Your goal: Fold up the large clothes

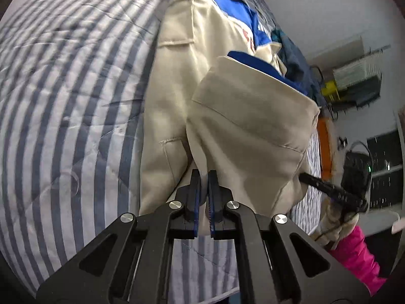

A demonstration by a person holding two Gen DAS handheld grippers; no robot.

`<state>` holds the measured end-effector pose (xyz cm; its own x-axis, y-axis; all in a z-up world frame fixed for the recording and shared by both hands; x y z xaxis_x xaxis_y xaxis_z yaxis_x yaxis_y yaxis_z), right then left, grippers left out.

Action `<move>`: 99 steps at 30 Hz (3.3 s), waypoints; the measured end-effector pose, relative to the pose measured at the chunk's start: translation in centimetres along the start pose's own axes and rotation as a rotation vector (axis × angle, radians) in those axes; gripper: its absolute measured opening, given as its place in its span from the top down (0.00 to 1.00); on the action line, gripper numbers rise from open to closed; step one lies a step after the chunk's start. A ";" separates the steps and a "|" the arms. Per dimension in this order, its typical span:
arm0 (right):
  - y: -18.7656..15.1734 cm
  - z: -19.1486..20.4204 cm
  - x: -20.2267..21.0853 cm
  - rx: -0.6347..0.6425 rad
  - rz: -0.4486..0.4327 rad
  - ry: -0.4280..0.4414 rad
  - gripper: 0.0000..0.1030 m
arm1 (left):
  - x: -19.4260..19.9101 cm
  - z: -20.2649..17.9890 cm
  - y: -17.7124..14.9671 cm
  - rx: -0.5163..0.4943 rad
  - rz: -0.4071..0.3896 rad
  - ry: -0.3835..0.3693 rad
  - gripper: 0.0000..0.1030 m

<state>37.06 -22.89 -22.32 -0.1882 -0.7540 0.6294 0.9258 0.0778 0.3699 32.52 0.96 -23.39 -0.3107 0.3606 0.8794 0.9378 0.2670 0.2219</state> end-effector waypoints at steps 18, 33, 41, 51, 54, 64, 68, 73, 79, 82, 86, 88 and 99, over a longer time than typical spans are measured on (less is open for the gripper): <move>4.8 4.8 -0.6 0.257 -0.106 -0.153 0.64 | 2.3 -6.4 0.5 -0.215 -0.223 0.138 0.90; 8.6 1.9 -8.8 0.247 0.036 -0.195 0.67 | -6.4 -4.5 4.7 -0.228 -0.139 0.239 0.97; 8.5 3.1 2.1 0.233 -0.267 -0.187 0.60 | 1.8 -3.3 6.6 -0.191 -0.238 0.201 0.96; 8.3 2.6 10.4 0.172 -0.297 -0.232 0.47 | 10.5 -0.3 8.3 -0.152 -0.349 0.136 0.60; 6.7 1.2 9.3 0.111 -0.242 -0.191 0.46 | 7.3 -0.5 7.4 -0.136 -0.235 0.073 0.50; 1.8 -3.2 0.2 -0.057 0.027 -0.014 0.54 | -2.2 1.4 3.5 -0.013 0.065 0.013 0.52; 2.5 -2.9 -0.6 -0.071 -0.001 0.049 0.83 | -1.9 0.9 3.6 -0.028 0.035 0.034 0.93; 3.2 -1.6 -0.5 0.004 0.000 0.042 0.76 | 0.0 1.0 3.4 -0.069 -0.048 0.111 0.99; 0.9 -2.3 2.2 0.072 0.024 0.063 0.62 | 3.6 -0.1 4.1 -0.122 -0.168 0.171 0.99; -0.4 -2.3 2.3 0.101 0.058 0.109 0.59 | 4.5 -4.7 4.2 -0.224 -0.205 0.121 0.99; -1.8 -2.3 1.5 0.148 0.100 0.125 0.59 | 2.7 -11.8 3.7 -0.373 -0.191 0.058 0.99; -2.2 -2.3 1.3 0.164 0.107 0.137 0.60 | 0.6 -15.0 3.3 -0.420 -0.165 0.032 0.99; -3.2 -3.2 0.8 0.151 0.103 0.256 0.73 | -10.4 -19.9 3.3 -0.465 -0.050 0.043 0.99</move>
<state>35.05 -25.81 -25.21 0.0103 -0.8756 0.4830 0.8730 0.2434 0.4227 41.92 -19.64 -23.41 -0.3599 0.3178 0.8772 0.8946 -0.1495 0.4212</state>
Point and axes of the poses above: each gripper's, at about its wrist camera, not at the fingertips, and x roughly against the way its jaws point, z to its left, y to its top, the point moved 5 cm from there along -x, roughly the way its jaws point, and after that the axes turned 11 degrees about y, right-handed, at the moved point
